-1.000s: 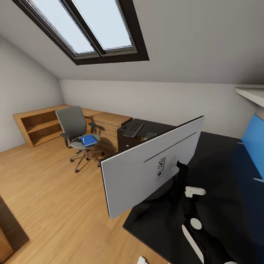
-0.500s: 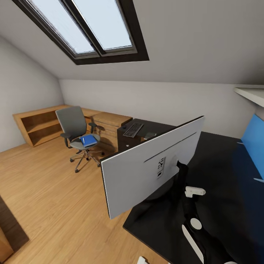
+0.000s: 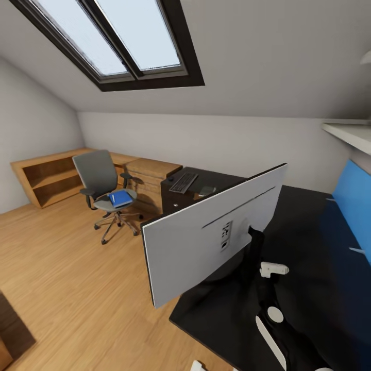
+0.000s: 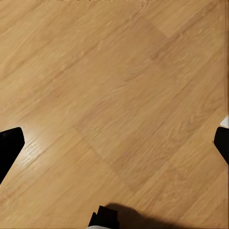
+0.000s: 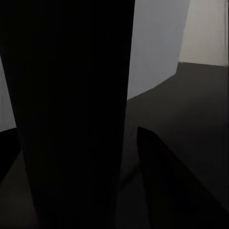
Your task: In the bedroom, organize the workspace by keeping the computer under the desk, ensuring the monitor is on the desk, placing the keyboard on the desk next to the monitor, placing the mouse on the desk next to the keyboard, moving the folder from the swivel chair onto the desk next to the mouse, stacking the notebook on top of the folder with the pen on top of the notebook, and positioning the swivel chair next to the desk.
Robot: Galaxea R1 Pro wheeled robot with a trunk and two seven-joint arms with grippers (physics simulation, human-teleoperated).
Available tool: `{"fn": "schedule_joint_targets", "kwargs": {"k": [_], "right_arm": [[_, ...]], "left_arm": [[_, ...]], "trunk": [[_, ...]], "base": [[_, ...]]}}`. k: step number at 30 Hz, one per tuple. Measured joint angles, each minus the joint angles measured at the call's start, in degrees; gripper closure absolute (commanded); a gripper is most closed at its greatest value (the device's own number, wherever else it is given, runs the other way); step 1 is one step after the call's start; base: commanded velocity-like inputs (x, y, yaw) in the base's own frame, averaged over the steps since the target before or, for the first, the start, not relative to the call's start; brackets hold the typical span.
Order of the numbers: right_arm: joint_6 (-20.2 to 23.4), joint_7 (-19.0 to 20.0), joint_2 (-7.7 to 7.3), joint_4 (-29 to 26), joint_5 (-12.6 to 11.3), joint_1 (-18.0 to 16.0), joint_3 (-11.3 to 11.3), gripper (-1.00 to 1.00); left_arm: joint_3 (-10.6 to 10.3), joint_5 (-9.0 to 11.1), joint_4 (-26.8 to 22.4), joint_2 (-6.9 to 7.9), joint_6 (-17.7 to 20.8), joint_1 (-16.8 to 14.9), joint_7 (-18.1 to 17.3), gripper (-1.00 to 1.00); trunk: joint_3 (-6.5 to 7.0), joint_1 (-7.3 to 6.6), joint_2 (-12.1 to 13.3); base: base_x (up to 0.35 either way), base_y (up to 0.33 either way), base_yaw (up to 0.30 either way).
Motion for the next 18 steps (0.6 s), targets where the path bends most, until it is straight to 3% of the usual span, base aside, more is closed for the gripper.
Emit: {"fn": "schedule_joint_targets", "kwargs": {"k": [18], "right_arm": [[0.00, -0.04, 0.02, 0.05, -0.37, 0.01, 0.01, 1.00]], "left_arm": [[0.00, 0.00, 0.00, 0.00, 0.00, 0.00, 0.00, -1.00]], "trunk": [[0.72, 0.00, 0.00]], "base": [[0.000, 0.000, -0.220]]}}
